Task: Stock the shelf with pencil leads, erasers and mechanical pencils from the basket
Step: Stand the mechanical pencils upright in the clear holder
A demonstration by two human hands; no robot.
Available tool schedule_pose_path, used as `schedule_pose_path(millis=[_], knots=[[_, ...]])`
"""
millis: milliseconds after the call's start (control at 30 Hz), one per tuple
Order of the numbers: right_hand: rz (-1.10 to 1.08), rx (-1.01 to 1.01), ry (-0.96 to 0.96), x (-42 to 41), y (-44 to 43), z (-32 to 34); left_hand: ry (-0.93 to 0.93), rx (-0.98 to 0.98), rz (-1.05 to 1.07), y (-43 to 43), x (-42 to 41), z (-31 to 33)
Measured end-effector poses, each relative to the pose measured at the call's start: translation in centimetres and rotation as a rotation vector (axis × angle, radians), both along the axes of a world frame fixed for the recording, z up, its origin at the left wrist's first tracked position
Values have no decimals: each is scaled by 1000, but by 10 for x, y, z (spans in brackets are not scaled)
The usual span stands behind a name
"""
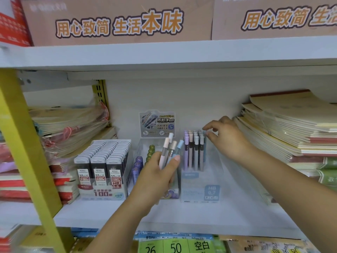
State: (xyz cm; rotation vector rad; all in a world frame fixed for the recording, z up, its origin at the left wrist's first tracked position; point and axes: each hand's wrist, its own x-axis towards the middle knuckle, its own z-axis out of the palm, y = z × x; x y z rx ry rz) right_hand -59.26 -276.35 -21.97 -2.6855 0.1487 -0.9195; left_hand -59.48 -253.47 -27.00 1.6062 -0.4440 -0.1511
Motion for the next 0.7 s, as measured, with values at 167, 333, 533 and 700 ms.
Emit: schedule_pose_path(millis=[167,333,533,700], knots=[[128,103,-206,-40,22,9,-17,-78,-143,9,-9,9],[482,673,3,-70,62,8,-159,-60,-227,4,-23,14],[399,824,-241,-71,48,22,-112,-47,-24,-2,-19,11],[222,423,-414,-64,18,36,-143,14,134,-5,-4,-1]])
